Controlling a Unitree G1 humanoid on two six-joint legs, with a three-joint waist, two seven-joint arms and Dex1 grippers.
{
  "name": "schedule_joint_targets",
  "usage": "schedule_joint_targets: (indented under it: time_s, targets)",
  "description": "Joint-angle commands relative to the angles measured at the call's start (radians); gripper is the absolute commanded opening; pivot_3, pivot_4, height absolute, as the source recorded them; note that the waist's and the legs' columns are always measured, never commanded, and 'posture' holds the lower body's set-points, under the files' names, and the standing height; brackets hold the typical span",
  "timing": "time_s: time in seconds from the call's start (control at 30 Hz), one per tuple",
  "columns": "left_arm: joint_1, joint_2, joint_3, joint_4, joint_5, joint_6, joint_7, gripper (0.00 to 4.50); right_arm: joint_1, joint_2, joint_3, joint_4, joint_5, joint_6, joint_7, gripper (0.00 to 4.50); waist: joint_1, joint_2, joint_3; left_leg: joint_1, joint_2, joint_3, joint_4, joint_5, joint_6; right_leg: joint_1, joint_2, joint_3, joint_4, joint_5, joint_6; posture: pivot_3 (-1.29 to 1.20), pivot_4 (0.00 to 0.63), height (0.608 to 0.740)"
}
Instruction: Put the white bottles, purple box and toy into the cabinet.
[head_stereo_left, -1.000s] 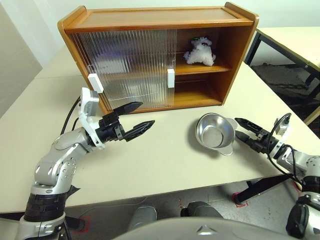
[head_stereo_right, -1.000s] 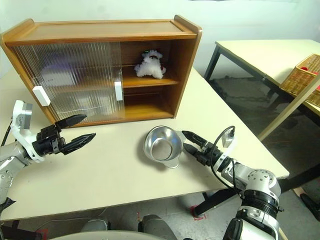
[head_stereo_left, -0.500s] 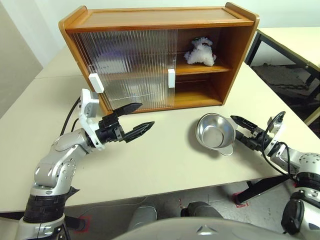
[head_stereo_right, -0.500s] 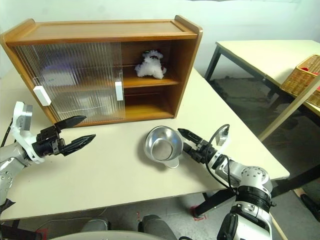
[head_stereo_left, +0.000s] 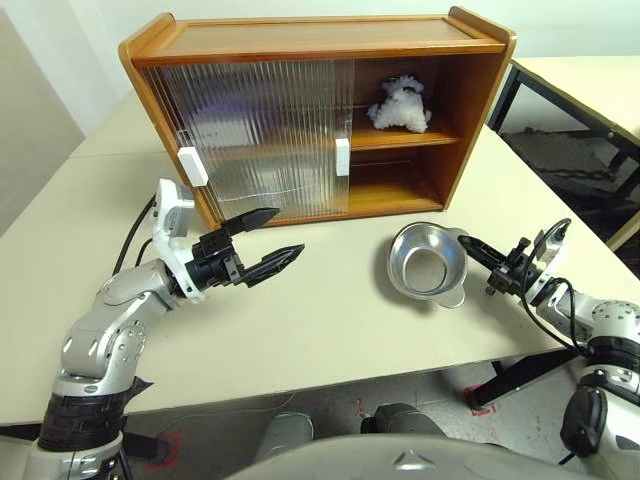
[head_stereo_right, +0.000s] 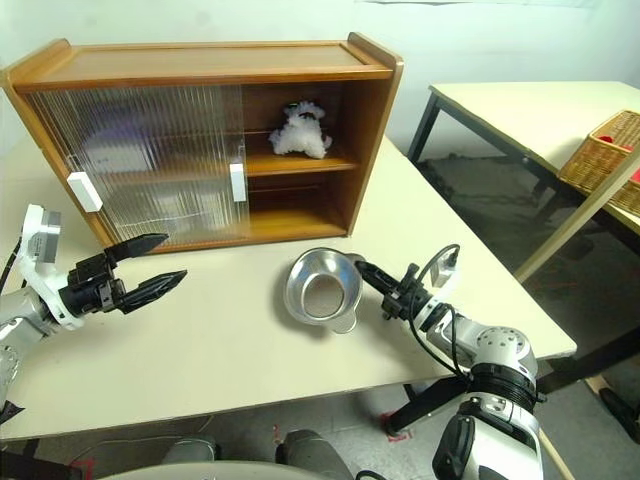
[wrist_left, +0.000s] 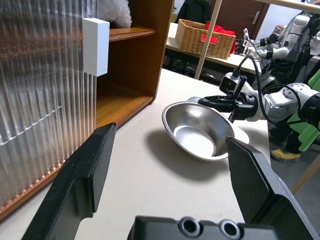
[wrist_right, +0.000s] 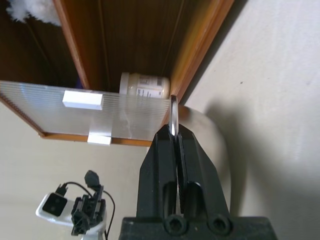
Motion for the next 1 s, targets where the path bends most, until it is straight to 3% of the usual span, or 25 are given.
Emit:
schedule_joint_targets:
  time_s: [0.03, 0.33, 0.63, 1.0]
  targets:
    - [0.001, 0.007, 0.007, -0.017, -0.003, 0.006, 0.002, 4.5, -0.007, -0.012, 0.016, 0.023, -0.029, -0.018, 0.011, 0.02, 0.0, 0.0, 0.0, 0.0, 0.0, 0.0, 0.0, 0.0, 0.0, 0.0, 0.0, 0.0, 0.0, 0.0, 0.0, 0.03, 0.012, 0.74]
    - [-0.005, 0.01, -0.001, -0.02, -0.005, 0.013, 0.003, 4.5, -0.041, 0.008, -0.032, 0.026, 0.008, 0.009, -0.011, 0.02, 0.0, 0.0, 0.0, 0.0, 0.0, 0.0, 0.0, 0.0, 0.0, 0.0, 0.0, 0.001, 0.0, 0.0, 0.0, 0.02, 0.013, 0.74]
    - [-0.009, 0.02, 0.0, -0.014, -0.004, 0.015, -0.001, 4.5, -0.139, 0.136, -0.117, -0.017, 0.108, 0.05, -0.162, 0.02, -0.004, 0.001, 0.0, -0.001, 0.001, -0.001, -0.002, 0.0, 0.001, -0.002, 0.001, 0.0, 0.0, 0.0, -0.001, 0.02, 0.013, 0.74]
    - [0.004, 0.031, 0.007, -0.026, -0.012, 0.017, -0.001, 4.5, -0.261, 0.25, -0.158, 0.079, 0.106, -0.19, -0.244, 0.02, 0.0, 0.002, 0.0, -0.003, 0.001, -0.003, -0.002, -0.003, 0.004, -0.005, 0.0, 0.0, 0.0, -0.001, -0.002, 0.03, 0.011, 0.74]
